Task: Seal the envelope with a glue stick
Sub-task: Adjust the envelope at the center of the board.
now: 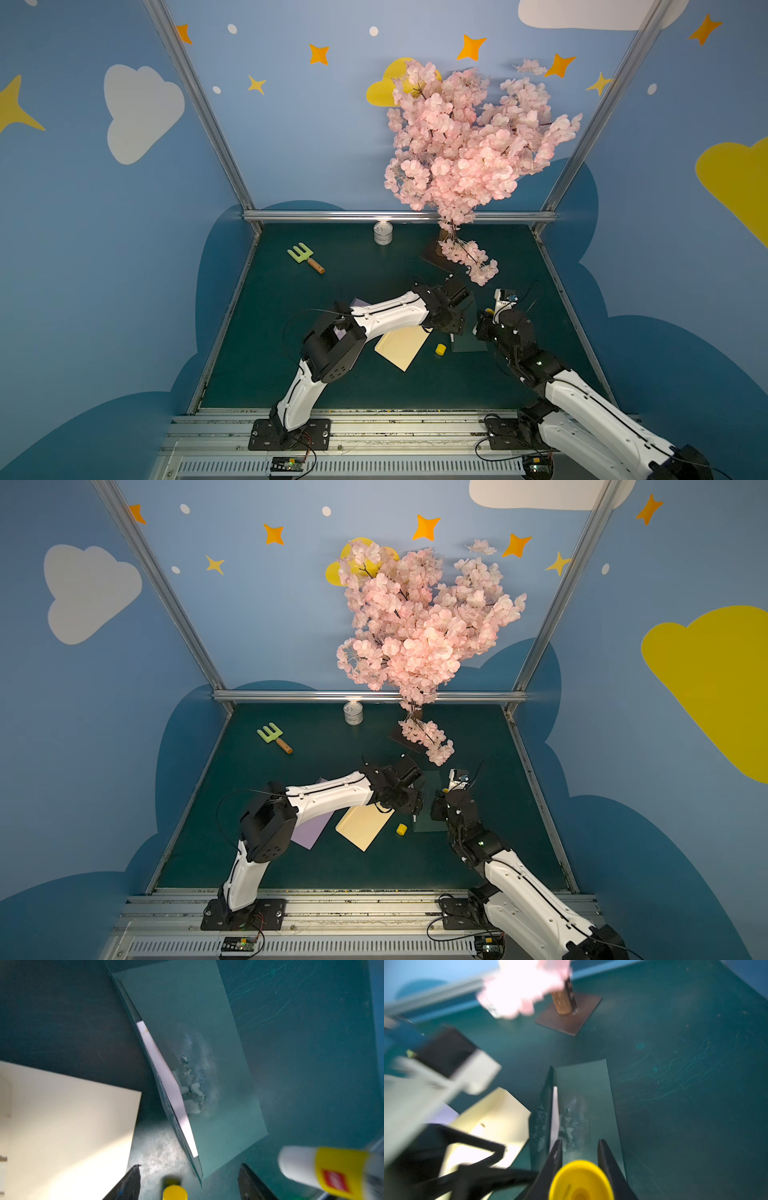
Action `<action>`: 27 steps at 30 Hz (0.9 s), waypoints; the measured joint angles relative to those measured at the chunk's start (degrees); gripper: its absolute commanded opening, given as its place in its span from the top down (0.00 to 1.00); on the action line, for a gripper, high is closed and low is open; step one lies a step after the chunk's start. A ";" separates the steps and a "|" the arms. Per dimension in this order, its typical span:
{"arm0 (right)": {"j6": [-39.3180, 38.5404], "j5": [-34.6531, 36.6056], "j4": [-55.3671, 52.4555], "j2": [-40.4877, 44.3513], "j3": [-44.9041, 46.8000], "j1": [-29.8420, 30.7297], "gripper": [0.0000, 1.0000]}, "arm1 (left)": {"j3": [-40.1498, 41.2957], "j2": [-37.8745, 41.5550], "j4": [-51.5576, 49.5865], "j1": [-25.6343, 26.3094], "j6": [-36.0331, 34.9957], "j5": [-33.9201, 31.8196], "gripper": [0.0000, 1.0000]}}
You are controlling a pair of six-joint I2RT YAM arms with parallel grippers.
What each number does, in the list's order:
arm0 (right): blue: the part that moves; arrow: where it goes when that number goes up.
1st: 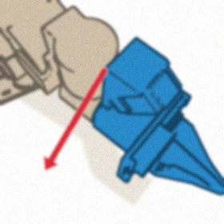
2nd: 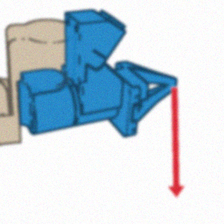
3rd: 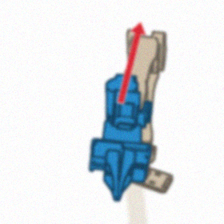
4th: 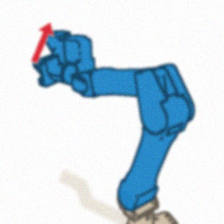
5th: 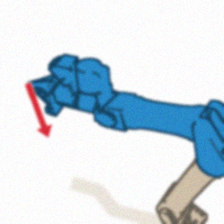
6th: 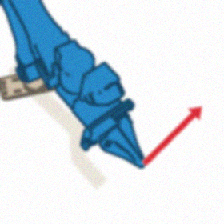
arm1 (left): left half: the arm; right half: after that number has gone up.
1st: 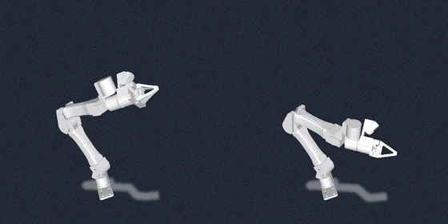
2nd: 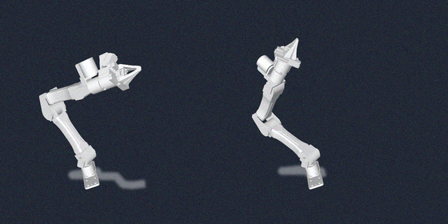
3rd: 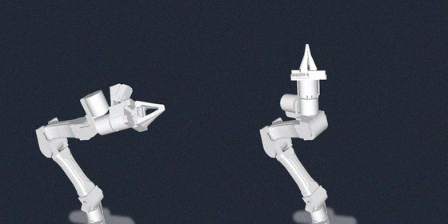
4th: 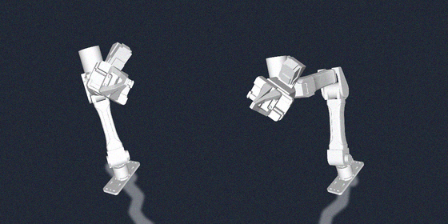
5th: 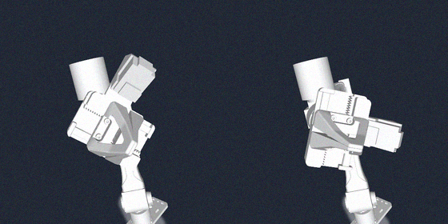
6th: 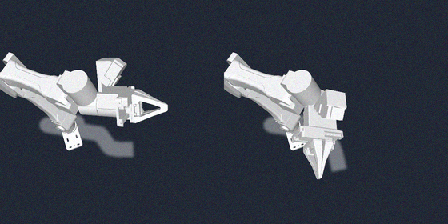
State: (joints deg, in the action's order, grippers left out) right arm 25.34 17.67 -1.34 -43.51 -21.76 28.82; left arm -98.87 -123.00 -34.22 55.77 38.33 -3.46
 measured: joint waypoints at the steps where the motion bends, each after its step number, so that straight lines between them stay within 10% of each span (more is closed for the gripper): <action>1: 0.44 -0.28 0.02 1.75 0.44 -0.26 1.00 | -1.70 -1.33 -1.36 0.00 -0.44 -0.59 0.38; 27: 3.26 -4.39 -3.17 5.64 4.35 -4.22 1.00 | -12.83 -11.06 -6.21 0.50 -14.40 0.15 0.92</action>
State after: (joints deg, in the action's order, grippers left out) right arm 28.60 13.28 -4.51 -37.87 -17.41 24.60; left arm -111.70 -134.06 -40.42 56.27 23.92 -3.31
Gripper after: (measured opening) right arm 0.269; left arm 0.086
